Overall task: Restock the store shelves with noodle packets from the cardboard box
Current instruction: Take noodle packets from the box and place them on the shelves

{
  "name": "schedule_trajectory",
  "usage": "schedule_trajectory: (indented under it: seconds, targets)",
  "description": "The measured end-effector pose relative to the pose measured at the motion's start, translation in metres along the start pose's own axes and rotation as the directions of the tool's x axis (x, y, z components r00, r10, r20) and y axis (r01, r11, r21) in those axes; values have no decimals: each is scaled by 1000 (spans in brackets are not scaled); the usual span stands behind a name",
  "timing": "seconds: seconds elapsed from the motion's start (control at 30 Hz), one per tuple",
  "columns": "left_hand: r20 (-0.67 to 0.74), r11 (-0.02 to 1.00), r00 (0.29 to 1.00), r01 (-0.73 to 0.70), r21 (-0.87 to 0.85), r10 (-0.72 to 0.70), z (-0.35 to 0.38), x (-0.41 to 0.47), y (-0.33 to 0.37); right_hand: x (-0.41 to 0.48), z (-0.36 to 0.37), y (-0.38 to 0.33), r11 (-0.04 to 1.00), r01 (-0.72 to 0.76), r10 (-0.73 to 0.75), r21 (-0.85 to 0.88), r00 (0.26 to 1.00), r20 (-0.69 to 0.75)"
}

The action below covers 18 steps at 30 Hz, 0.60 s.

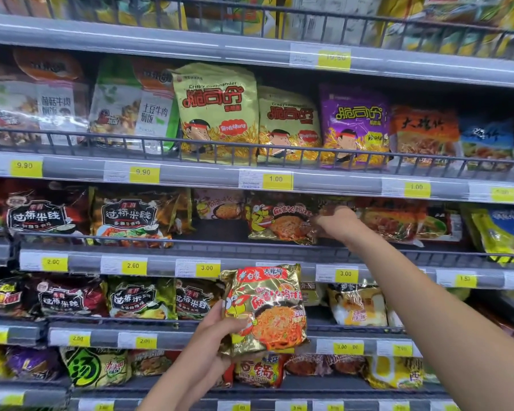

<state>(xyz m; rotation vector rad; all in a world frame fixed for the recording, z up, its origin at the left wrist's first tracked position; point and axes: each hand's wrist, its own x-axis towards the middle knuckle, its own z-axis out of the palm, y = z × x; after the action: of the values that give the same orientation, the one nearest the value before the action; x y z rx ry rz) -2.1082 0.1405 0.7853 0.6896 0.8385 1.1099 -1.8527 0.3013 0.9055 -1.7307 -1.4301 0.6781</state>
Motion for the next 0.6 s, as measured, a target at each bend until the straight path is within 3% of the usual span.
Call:
schedule_trajectory:
  seconds: [0.07,0.2,0.3,0.4,0.5,0.53,0.6]
  targets:
    - [13,1000,1000,-8,-9,8,2,4,4,-32,-6,5,974,169,-181,-149,981,-72]
    - [62,998,997,-45,-33,47,17,21,24,-108,-4,30,877,464,-472,-126,880,-46]
    - [90,996,992,-92,-17,93,35,35,43,-127,3,48,833,528,-521,-167,849,83]
    - [127,992,984,-123,-19,125,48,50,56,-124,15,56,843,529,-520,-101,848,102]
    - [105,943,970,-238,235,218,57,64,64,-111,24,59,799,586,-595,-133,803,-30]
    - [93,875,956,-291,387,277,59,66,65,-107,26,60,800,586,-597,-127,798,-79]
    - [88,639,908,-354,683,410,60,68,67,-100,27,61,807,577,-590,-123,794,-147]
